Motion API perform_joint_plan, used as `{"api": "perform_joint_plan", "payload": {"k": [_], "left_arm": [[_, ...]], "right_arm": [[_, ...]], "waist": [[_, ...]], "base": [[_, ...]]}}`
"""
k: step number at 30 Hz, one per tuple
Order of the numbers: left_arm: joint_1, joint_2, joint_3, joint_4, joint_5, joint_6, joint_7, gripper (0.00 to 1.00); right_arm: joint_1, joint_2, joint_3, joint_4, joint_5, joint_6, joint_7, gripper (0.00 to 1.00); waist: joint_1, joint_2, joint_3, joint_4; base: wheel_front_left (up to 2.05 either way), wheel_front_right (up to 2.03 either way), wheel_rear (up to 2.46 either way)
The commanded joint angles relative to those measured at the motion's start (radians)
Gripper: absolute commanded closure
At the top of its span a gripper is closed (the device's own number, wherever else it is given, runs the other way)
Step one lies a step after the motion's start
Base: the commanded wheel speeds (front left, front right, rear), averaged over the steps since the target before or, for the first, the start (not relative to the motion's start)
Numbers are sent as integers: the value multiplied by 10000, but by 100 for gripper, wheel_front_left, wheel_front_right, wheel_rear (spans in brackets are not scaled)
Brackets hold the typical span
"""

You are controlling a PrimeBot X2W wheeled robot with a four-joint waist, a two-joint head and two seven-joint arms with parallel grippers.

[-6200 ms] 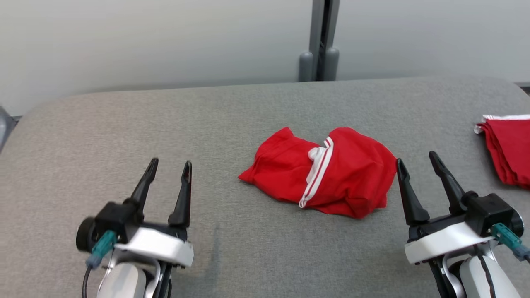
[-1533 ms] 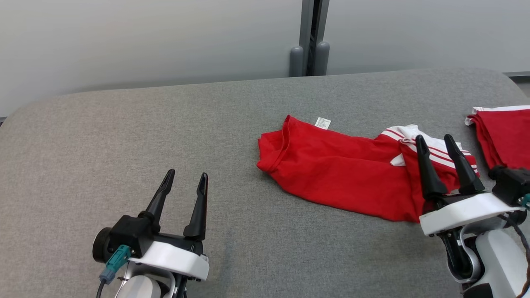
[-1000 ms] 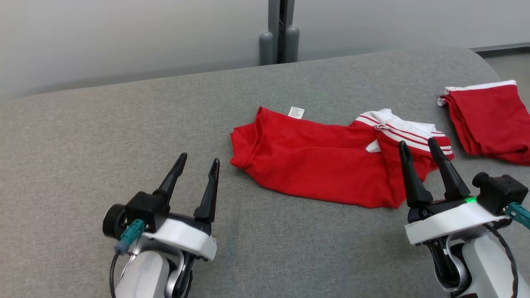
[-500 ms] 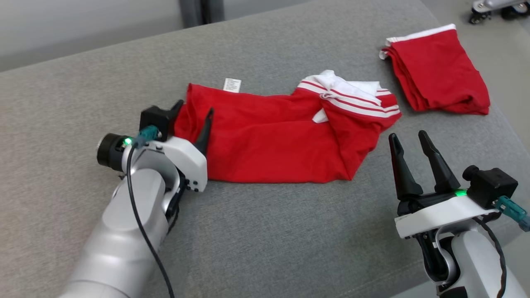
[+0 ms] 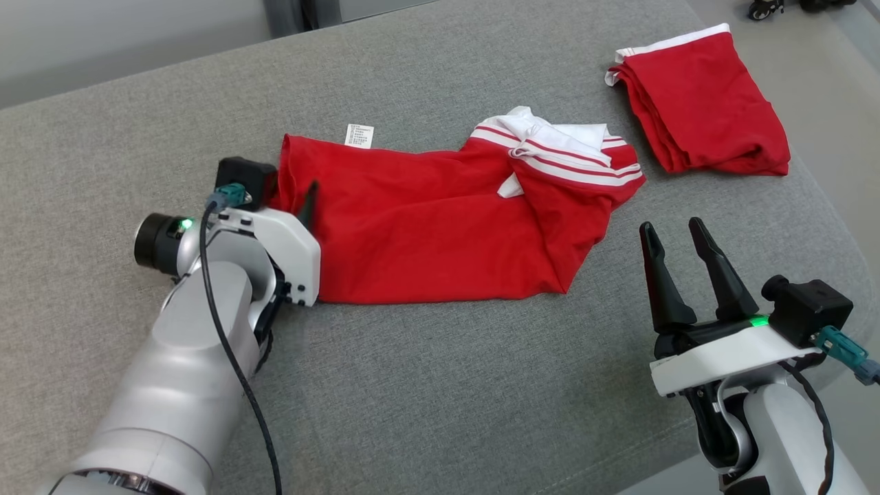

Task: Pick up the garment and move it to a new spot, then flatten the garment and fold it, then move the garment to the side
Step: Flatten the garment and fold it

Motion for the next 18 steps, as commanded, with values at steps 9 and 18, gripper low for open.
{"api": "perform_joint_plan", "payload": {"k": [9, 18], "left_arm": [[-872, 611, 571, -1453, -168, 393, -1099, 100], [39, 1172, 1462, -3909, 197, 26, -1081, 100]], "right_arm": [[20, -45, -108, 224, -174, 1, 1, 0], [53, 30, 116, 455, -187, 1, 1, 0]], "waist": [[0, 0, -192, 343], [0, 0, -834, 611]], "base": [[0, 0, 0], [0, 0, 0]]}}
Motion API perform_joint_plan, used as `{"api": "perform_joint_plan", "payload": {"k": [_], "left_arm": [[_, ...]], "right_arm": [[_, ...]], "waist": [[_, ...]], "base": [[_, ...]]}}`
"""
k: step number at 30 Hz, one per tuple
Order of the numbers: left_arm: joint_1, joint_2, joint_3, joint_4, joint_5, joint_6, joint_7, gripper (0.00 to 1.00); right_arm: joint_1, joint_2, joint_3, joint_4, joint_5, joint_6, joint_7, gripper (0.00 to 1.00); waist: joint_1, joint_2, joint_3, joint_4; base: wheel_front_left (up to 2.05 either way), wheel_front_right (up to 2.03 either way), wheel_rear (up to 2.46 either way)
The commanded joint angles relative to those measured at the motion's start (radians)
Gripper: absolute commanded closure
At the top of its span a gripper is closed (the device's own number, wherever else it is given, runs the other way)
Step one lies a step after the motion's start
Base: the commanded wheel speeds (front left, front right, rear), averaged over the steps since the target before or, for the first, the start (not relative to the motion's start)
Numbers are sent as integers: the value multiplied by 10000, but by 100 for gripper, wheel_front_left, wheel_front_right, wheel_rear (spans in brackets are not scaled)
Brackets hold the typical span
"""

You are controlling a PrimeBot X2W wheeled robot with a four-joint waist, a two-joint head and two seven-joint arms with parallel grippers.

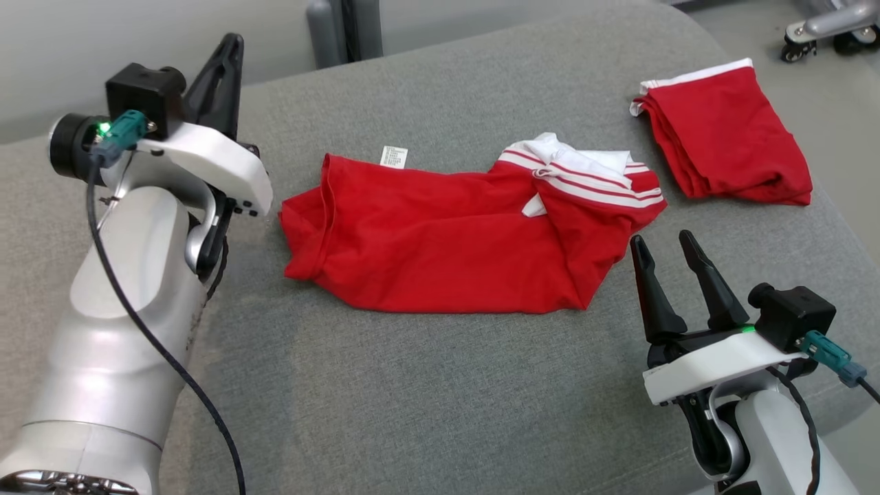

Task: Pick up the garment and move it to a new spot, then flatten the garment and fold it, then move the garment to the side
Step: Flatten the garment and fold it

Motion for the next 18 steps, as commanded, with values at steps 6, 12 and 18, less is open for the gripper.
{"api": "perform_joint_plan", "payload": {"k": [6, 12, 18], "left_arm": [[992, -46, 941, -1513, 24, -122, -1, 100], [2378, -222, 1796, -3165, 171, -267, -2, 100], [4197, -379, 2280, -4462, 445, -444, -2, 100]], "right_arm": [[243, -113, -256, -203, -31, 1, 2, 0], [436, -187, -419, -408, -147, 1, 2, 0], [653, -283, -554, -681, -288, 1, 2, 0]], "waist": [[0, 0, -418, 319], [0, 0, -736, 931], [0, 0, -1086, 1614]], "base": [[0, 0, 0], [0, 0, 0], [0, 0, 0]]}}
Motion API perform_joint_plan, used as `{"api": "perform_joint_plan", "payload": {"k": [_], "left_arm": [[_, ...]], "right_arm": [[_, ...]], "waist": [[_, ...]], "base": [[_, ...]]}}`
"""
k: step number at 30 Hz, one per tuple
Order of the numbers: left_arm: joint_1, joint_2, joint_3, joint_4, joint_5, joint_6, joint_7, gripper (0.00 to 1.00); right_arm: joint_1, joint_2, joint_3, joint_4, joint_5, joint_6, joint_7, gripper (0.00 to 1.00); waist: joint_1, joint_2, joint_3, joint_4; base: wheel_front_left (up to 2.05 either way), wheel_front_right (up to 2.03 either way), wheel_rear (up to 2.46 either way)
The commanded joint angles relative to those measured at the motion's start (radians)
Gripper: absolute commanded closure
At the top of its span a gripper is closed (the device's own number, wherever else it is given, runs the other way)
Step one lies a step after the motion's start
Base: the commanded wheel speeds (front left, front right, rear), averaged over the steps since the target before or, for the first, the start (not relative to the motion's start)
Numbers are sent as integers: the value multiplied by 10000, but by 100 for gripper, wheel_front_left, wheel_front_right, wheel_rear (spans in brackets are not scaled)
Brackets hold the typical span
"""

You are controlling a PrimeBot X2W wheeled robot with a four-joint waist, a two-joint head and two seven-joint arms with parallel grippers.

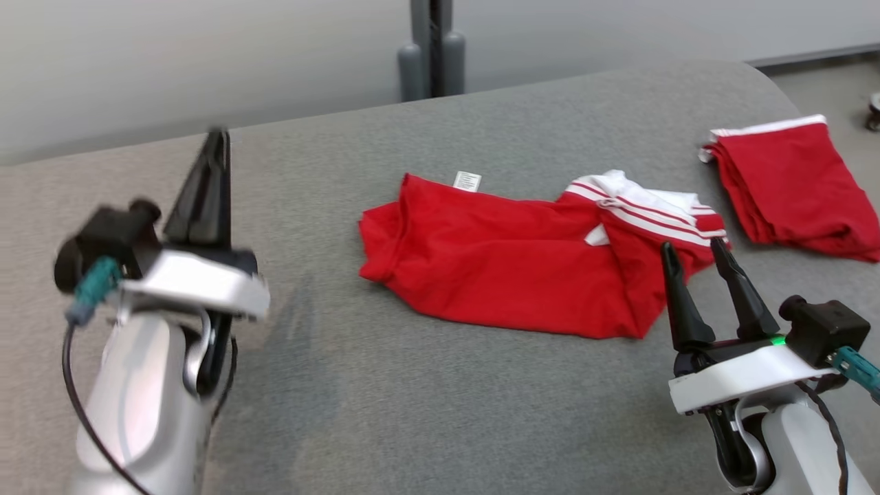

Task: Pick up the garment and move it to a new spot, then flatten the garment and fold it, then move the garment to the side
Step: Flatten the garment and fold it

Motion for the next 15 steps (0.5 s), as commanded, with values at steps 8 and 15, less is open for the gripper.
{"api": "perform_joint_plan", "payload": {"k": [8, 15], "left_arm": [[2588, -520, 549, -1406, -32, -169, -1, 100], [3798, -709, 321, -1741, -336, -82, -1, 100]], "right_arm": [[481, -232, -383, -263, -224, 1, 2, 0], [667, -225, -369, -241, -325, 1, 2, 0]], "waist": [[0, -1, -591, 1012], [0, -1, -779, 1305]], "base": [[0, 0, 0], [0, 0, 0]]}}
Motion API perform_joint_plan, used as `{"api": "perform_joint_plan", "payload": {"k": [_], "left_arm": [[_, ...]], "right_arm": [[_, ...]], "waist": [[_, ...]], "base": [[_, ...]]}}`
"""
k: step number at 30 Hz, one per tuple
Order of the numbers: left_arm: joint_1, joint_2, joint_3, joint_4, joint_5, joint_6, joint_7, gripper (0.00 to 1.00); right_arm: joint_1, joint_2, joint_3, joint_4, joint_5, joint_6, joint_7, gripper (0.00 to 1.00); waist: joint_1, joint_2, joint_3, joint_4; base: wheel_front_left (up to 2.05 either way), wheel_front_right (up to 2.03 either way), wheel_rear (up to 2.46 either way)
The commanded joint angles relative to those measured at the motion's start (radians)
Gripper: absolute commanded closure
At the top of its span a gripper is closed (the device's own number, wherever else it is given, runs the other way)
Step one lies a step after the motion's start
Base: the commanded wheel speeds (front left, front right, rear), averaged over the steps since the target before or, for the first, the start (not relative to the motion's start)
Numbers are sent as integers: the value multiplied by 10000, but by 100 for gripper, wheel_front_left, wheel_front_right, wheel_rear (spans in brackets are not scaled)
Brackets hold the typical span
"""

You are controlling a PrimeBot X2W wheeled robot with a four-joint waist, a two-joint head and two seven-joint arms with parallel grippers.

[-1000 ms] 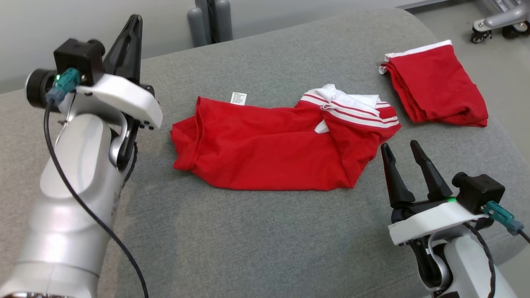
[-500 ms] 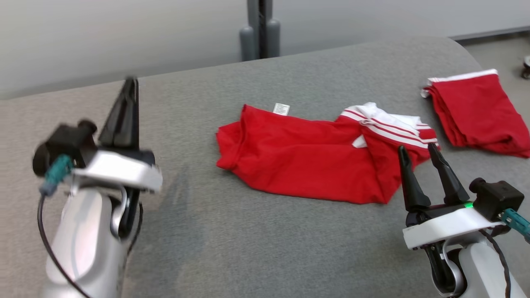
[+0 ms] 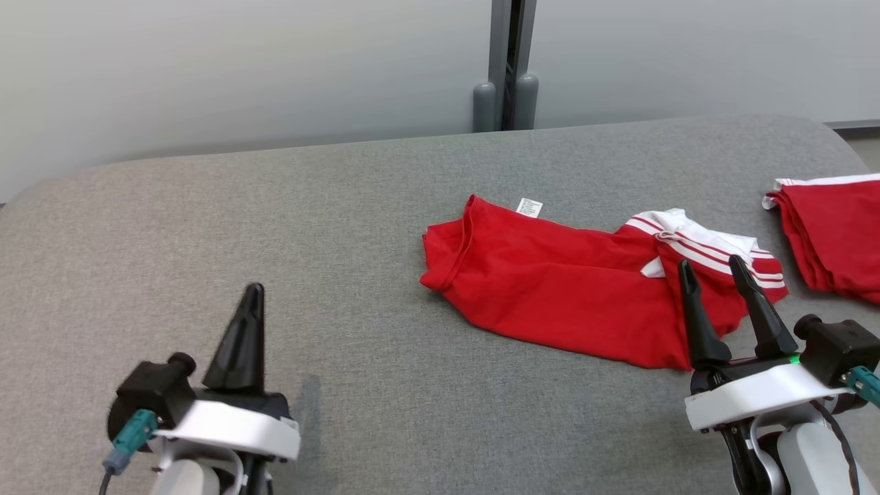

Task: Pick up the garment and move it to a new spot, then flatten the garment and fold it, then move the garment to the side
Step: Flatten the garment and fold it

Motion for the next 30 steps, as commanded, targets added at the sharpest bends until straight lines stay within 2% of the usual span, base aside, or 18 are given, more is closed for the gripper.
{"api": "perform_joint_plan", "payload": {"k": [1, 2, 4, 5, 12, 18, 21, 30], "left_arm": [[70, 1, -104, -60, -252, 70, -1, 100], [147, 4, -222, -93, -325, 146, -1, 93], [262, 19, -432, -7, -267, 351, -1, 38], [286, 23, -501, 30, -276, 437, -1, 0], [170, 12, -707, 123, -209, 717, -1, 0], [195, 12, -760, 234, -182, 734, -1, 0], [142, 9, -973, 879, -141, 717, -1, 0], [-1693, 13, -1750, 2576, 54, 435, -1, 0]], "right_arm": [[109, -30, -8, 9, -24, 1, 2, 0], [105, -21, 2, 15, -31, 1, 2, 0], [106, -22, 41, 38, -49, 1, 2, 0], [113, -27, 47, 56, -57, 1, 2, 0], [106, -43, 61, 134, -59, 1, 2, 0], [67, -7, 140, 178, -50, 1, 2, 0], [-45, 17, 185, 179, -29, 1, 2, 0], [-558, 186, 430, 88, -44, 1, 2, 0]], "waist": [[0, -1, -49, 67], [0, -1, -59, 93], [0, -1, -80, 140], [0, -1, -89, 158], [0, -1, -78, 211], [0, -1, -15, 139], [0, -1, 150, 5], [0, -1, 1401, -730]], "base": [[0, 0, 0], [0, 0, 0], [0, 0, 0], [0, 0, 0], [0, 0, 0], [0, 0, 0], [0, 0, 0], [0, 0, 0]]}}
